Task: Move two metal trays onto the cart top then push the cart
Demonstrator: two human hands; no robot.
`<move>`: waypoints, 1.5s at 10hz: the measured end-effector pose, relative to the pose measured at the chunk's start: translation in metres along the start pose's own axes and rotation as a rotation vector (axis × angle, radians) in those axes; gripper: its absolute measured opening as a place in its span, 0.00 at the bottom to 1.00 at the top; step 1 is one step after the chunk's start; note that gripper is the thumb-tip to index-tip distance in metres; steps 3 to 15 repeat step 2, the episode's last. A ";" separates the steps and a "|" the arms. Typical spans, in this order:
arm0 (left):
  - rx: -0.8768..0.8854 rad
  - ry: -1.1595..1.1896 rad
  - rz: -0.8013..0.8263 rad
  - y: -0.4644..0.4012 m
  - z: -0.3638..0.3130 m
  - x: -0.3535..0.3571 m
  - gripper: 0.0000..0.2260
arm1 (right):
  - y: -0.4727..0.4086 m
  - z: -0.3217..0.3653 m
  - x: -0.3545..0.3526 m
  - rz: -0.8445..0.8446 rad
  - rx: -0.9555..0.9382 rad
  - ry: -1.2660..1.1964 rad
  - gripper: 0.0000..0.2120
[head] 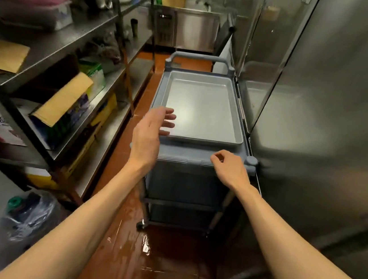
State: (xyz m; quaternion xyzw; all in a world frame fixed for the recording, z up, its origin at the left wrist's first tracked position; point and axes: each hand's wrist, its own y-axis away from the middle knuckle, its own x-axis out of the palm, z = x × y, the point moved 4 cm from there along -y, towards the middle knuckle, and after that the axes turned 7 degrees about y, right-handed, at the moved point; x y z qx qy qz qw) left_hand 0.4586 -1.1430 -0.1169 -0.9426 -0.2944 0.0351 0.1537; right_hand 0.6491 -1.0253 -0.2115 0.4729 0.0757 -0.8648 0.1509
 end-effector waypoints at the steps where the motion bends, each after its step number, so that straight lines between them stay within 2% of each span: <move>1: 0.125 0.120 -0.030 0.054 -0.039 -0.031 0.22 | 0.063 0.016 -0.013 -0.049 0.048 0.001 0.11; 2: 0.232 0.258 0.030 0.096 -0.073 -0.059 0.21 | 0.134 0.032 -0.034 -0.184 0.084 -0.196 0.09; 15: 0.232 0.258 0.030 0.096 -0.073 -0.059 0.21 | 0.134 0.032 -0.034 -0.184 0.084 -0.196 0.09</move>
